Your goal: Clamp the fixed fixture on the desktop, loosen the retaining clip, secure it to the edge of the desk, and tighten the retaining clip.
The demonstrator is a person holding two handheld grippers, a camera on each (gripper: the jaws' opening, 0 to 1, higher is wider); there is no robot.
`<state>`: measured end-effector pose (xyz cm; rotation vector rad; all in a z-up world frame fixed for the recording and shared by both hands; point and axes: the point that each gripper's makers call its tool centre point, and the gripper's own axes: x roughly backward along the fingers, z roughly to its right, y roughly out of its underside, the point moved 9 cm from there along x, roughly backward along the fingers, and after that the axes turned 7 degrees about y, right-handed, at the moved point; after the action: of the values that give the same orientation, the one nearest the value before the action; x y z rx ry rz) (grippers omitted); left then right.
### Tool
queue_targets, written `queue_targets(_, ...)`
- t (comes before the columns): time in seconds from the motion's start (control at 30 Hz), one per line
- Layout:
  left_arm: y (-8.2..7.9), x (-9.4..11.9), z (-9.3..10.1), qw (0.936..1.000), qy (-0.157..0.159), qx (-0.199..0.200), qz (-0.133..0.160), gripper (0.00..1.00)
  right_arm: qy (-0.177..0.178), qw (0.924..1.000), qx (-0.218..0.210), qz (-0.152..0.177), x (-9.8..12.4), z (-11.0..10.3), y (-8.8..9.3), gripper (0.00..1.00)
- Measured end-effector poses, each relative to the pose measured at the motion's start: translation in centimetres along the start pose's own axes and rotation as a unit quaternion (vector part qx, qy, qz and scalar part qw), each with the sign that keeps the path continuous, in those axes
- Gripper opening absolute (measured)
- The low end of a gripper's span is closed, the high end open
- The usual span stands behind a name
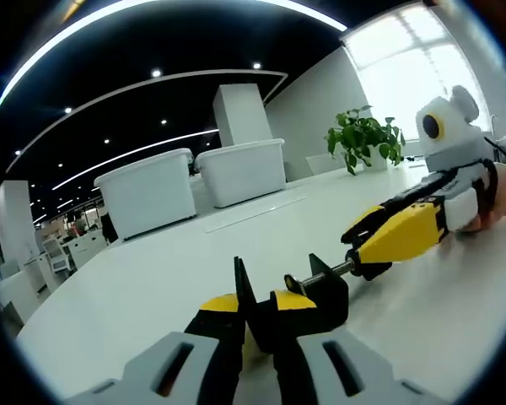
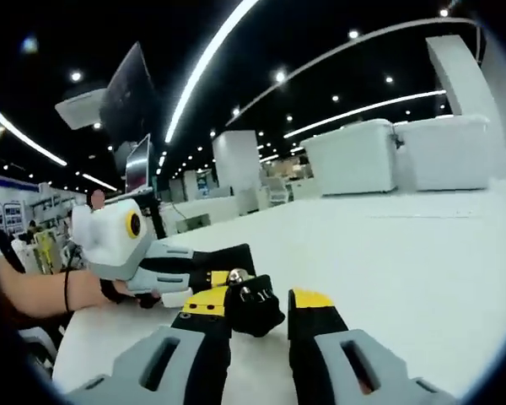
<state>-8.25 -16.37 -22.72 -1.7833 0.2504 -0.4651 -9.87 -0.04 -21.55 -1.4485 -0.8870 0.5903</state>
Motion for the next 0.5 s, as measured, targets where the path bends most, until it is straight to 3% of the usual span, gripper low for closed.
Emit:
queue_targets(0.3, 0.0, 0.0, 0.1, 1.0, 0.002, -0.001, 0.001, 0.12, 0.011, 0.9995, 0.028, 0.006, 0.2, -0.3, 0.4, 0.25)
queue_targets(0.4, 0.0, 0.0, 0.1, 1.0, 0.002, -0.001, 0.001, 0.12, 0.021, 0.9962, 0.083, 0.017, 0.2, -0.7, 0.4, 0.25)
queue_targets(0.5, -0.1, -0.2, 0.0, 1.0, 0.002, -0.001, 0.001, 0.12, 0.036, 0.9859, 0.162, 0.026, 0.2, -1.4, 0.4, 0.25)
